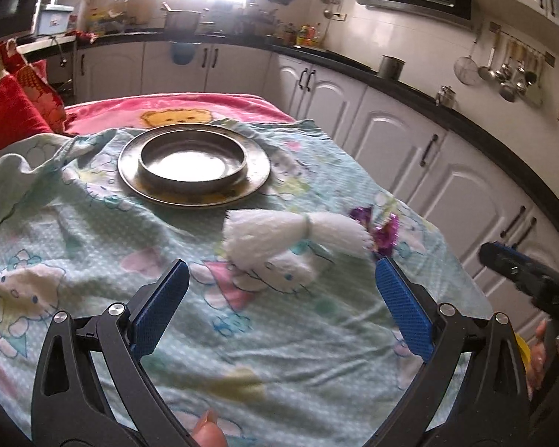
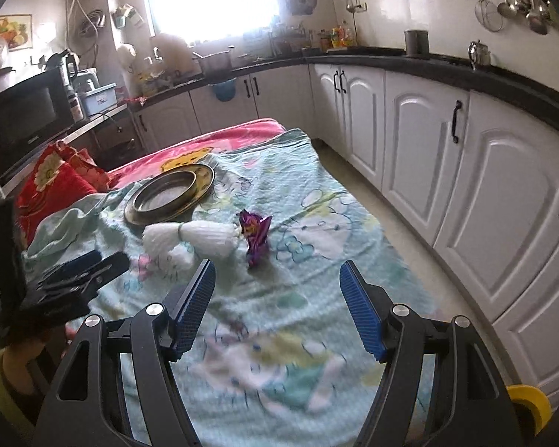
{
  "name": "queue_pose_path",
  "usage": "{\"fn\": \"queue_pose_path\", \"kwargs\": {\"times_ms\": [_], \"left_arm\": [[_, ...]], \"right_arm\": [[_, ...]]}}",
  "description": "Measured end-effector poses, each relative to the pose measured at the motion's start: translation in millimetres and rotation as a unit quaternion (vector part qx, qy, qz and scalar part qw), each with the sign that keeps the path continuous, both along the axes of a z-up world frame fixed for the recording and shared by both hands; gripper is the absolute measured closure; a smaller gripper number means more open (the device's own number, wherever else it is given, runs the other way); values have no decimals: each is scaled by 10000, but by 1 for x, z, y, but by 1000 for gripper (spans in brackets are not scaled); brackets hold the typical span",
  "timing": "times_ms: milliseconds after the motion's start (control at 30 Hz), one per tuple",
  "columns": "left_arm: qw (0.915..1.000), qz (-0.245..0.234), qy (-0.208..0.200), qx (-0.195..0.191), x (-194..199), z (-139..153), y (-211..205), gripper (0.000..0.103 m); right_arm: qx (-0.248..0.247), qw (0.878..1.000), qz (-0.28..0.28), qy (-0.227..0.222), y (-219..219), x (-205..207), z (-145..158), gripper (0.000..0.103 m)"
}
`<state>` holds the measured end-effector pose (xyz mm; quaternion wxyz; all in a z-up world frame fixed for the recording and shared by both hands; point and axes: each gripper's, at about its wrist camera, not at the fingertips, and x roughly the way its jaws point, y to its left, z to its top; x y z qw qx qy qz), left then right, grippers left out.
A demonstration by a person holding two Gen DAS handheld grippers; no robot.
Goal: Collect trash
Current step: 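Grasp the white foam mesh net with the left tool while the right tool grasps the purple wrapper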
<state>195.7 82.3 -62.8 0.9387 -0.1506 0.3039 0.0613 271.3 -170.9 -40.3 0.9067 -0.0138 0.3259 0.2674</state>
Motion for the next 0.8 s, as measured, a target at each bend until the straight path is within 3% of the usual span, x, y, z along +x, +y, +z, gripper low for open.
{"fn": "queue_pose_path", "kwargs": {"times_ms": [133, 467, 567, 667, 800], "left_arm": [[9999, 92, 25, -115, 10, -2, 16, 11], [9977, 136, 188, -631, 33, -23, 43, 12], [9962, 109, 210, -836, 37, -30, 48, 19], [9947, 41, 187, -1015, 41, -35, 50, 28], [9921, -95, 143, -1243, 46, -38, 51, 44]], "right_arm": [[-105, 9997, 25, 220, 23, 28, -15, 37], [-52, 9957, -20, 920, 59, 79, -53, 62], [-40, 9946, -33, 1041, 65, 90, -61, 71], [63, 9927, 21, 1201, 66, 95, -67, 91], [84, 9933, 64, 1147, 64, 91, -65, 94]]}}
